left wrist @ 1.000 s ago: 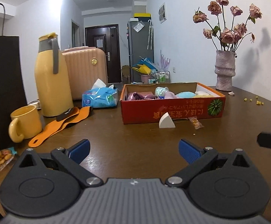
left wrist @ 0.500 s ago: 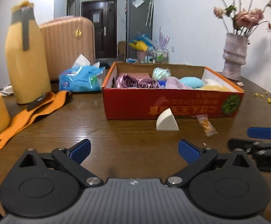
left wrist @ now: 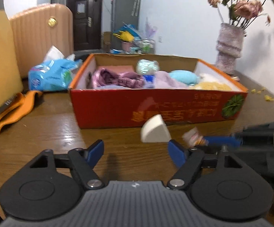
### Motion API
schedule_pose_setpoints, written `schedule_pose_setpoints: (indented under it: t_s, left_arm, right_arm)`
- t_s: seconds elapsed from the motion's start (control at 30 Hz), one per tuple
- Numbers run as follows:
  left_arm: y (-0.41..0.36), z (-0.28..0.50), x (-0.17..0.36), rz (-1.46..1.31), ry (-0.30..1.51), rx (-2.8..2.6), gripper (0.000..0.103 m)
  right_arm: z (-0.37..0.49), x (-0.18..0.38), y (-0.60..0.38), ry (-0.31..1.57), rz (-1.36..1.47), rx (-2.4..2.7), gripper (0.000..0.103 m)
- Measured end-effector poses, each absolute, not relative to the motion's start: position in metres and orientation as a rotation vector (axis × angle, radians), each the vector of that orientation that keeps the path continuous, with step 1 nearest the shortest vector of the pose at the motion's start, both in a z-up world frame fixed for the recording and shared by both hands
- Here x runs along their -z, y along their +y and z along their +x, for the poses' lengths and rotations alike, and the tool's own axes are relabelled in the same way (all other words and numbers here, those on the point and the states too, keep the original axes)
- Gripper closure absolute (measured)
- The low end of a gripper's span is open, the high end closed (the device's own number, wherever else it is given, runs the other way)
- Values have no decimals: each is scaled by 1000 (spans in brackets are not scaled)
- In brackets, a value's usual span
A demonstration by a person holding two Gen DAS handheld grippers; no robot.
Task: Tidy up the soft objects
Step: 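Grasp the white wedge sponge with the left tool while the right tool grasps the snack packet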
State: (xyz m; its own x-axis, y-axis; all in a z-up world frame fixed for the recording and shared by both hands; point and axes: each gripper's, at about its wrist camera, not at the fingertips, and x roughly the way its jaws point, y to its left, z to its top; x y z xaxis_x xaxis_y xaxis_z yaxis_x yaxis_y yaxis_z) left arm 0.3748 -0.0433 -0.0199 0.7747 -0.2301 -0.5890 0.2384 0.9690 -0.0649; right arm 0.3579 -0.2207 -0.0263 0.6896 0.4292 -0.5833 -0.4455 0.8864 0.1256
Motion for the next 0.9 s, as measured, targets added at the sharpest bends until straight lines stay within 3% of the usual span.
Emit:
schedule_pose_setpoints:
  t_s: [0.1, 0.3, 0.47, 0.6, 0.73, 0.77, 0.8, 0.9]
  left_arm:
    - [-40, 367, 16, -68, 658, 342, 39]
    - [-61, 346, 24, -83, 710, 465, 79]
    - [-73, 343, 24, 26, 659, 311, 78]
    - [-83, 358, 20, 108, 566, 195, 61]
    - [-90, 384, 18, 102, 556, 190, 60]
    - [-92, 390, 19, 101, 569, 189, 63]
    - [-93, 394, 21, 104, 588, 188, 80]
    - [-93, 394, 24, 112, 592, 194, 85]
  right_arm:
    - [332, 25, -222, 642, -61, -596, 88]
    - [305, 30, -217, 660, -111, -618, 88]
    - [294, 30, -224, 647, -112, -566, 88]
    - [293, 29, -239, 646, -74, -476, 88]
    - [295, 26, -253, 621, -26, -423, 88]
    - [296, 25, -256, 617, -15, -412, 88]
    - [297, 25, -259, 616, -8, -404, 88]
    - [298, 25, -263, 615, 4, -386, 88]
